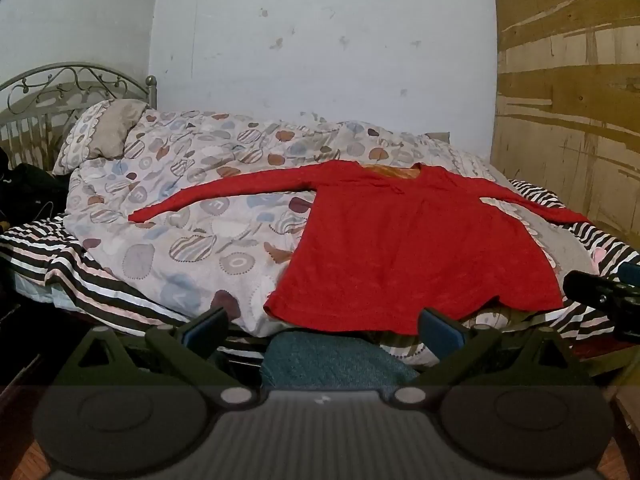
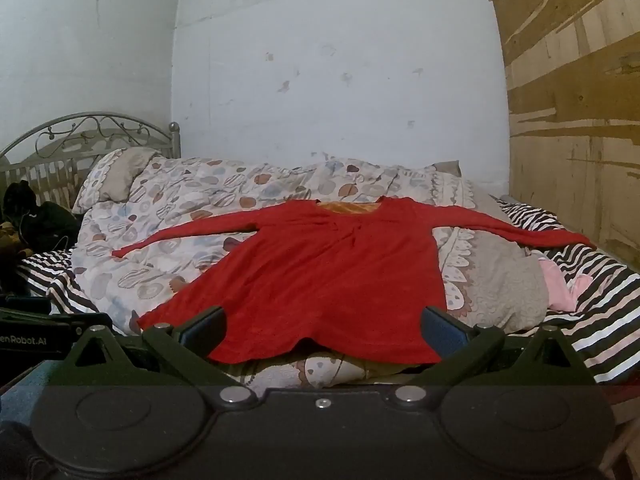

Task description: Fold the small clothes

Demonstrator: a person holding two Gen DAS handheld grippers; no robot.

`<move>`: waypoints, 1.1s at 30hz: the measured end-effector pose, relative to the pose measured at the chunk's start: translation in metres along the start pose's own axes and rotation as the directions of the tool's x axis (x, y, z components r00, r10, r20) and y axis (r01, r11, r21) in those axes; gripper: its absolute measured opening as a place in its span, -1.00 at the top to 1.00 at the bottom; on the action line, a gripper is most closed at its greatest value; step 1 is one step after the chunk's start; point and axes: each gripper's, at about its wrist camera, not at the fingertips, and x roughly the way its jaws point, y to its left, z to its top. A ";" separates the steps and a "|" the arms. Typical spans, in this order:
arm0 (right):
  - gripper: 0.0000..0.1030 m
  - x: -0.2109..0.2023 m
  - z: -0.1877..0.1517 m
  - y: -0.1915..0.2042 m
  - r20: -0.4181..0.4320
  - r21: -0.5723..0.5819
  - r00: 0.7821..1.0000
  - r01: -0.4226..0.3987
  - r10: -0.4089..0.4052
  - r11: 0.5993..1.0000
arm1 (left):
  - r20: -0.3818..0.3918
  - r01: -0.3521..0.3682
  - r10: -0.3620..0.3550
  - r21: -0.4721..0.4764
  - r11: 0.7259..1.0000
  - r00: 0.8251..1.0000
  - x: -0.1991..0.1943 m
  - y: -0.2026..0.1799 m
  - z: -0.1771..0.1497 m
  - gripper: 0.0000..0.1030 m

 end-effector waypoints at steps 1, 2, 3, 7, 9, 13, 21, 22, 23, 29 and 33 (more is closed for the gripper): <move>-0.99 0.000 0.000 0.000 0.000 0.000 1.000 0.000 0.000 1.000 | -0.001 0.000 0.000 -0.001 1.000 1.000 0.000 0.000 0.000 -0.99; -0.99 0.000 0.000 0.000 0.000 0.000 1.000 -0.002 0.002 1.000 | -0.001 0.000 0.000 -0.002 1.000 1.000 0.000 0.000 0.000 -0.99; -0.99 0.000 0.000 0.000 0.000 0.000 1.000 -0.002 0.002 1.000 | -0.001 0.000 0.000 -0.002 1.000 1.000 0.000 0.000 0.000 -0.99; -0.99 0.000 0.000 0.000 0.001 -0.001 1.000 -0.002 0.002 1.000 | -0.001 0.001 -0.001 0.000 1.000 1.000 0.000 0.000 0.000 -0.99; -0.99 0.000 0.001 0.000 -0.001 0.000 1.000 -0.002 0.002 1.000 | -0.002 -0.001 0.001 0.000 1.000 1.000 0.000 0.000 0.000 -0.99; -0.99 0.002 0.002 -0.003 -0.001 0.000 1.000 -0.002 0.002 1.000 | -0.002 -0.002 0.002 0.000 1.000 1.000 0.000 0.000 0.000 -0.99; -0.99 0.001 0.000 0.000 -0.002 0.000 1.000 -0.002 0.002 1.000 | -0.002 -0.001 0.001 0.001 1.000 1.000 0.000 0.000 0.000 -0.99; -0.99 0.001 0.000 0.000 -0.002 -0.001 1.000 -0.002 0.002 1.000 | -0.003 -0.002 0.002 0.002 1.000 1.000 0.000 0.000 0.000 -0.99; -0.99 0.001 0.000 0.001 -0.003 -0.001 1.000 -0.001 0.001 1.000 | -0.002 -0.002 0.002 0.002 1.000 1.000 0.000 0.000 0.000 -0.99; -0.99 0.001 0.000 0.000 -0.003 0.000 1.000 -0.002 0.002 1.000 | -0.003 -0.001 0.001 0.002 1.000 1.000 0.000 0.000 0.000 -0.99; -0.99 0.001 0.000 0.000 -0.004 0.000 1.000 -0.003 0.003 1.000 | -0.003 -0.001 0.001 0.003 1.000 1.000 0.000 0.000 0.000 -0.99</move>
